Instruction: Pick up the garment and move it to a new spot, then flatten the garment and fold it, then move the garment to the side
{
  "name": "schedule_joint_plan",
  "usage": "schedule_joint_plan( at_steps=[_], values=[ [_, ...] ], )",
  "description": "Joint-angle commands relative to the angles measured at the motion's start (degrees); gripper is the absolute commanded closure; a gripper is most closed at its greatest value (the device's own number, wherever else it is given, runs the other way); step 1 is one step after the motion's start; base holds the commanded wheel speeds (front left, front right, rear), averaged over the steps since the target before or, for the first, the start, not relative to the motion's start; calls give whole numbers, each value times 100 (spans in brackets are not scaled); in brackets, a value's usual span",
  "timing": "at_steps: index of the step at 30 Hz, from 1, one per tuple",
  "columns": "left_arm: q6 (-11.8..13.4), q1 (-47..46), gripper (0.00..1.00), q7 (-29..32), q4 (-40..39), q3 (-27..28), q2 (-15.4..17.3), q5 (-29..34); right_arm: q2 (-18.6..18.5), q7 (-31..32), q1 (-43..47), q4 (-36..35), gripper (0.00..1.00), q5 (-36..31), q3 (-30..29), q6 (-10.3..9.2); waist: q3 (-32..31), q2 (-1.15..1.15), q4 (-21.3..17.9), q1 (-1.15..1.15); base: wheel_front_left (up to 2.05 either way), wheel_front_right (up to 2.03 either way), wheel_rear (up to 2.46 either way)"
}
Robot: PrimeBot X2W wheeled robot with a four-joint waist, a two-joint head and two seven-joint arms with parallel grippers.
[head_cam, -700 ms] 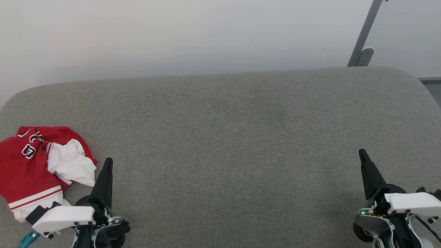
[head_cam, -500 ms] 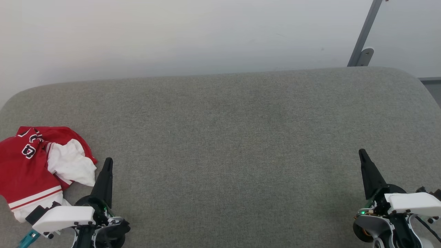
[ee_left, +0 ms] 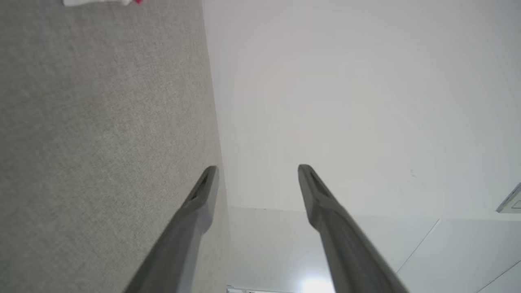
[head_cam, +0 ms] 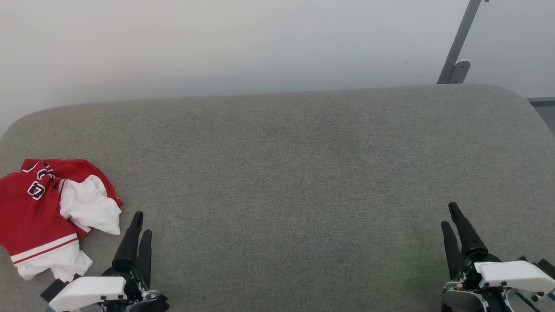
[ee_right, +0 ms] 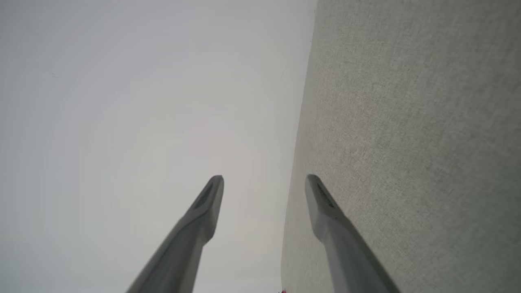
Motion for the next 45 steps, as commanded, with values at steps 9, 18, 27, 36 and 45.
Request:
schedule_joint_plan(
  at_steps=[9, 18, 27, 36, 45],
  values=[
    [232, -4, 0, -333, -388, -159, 265, 620, -161, -276, -203, -71, 0, -956, 221, 0, -12, 0, -3, 0, 0, 0, 0],
    [560, 50, 0, -580, -538, -416, 570, 1692, -185, -315, -282, -47, 0, -2089, 239, 0, -27, 0, -6, 0, 0, 0, 0],
    [689, 117, 0, -765, -655, -532, 710, 2392, -197, -397, -296, -138, 0, -2837, 317, 0, -36, 0, -7, 0, 0, 0, 0],
    [690, 201, 0, -953, -754, -565, 769, 3015, -290, -497, -283, -224, 0, -3506, 437, 0, -43, 0, -4, 0, 0, 0, 0],
    [624, 267, 0, -1128, -824, -575, 802, 3582, -335, -571, -274, -307, 0, -4081, 509, 0, -49, 0, -3, 0, 0, 0, 0]
  ],
)
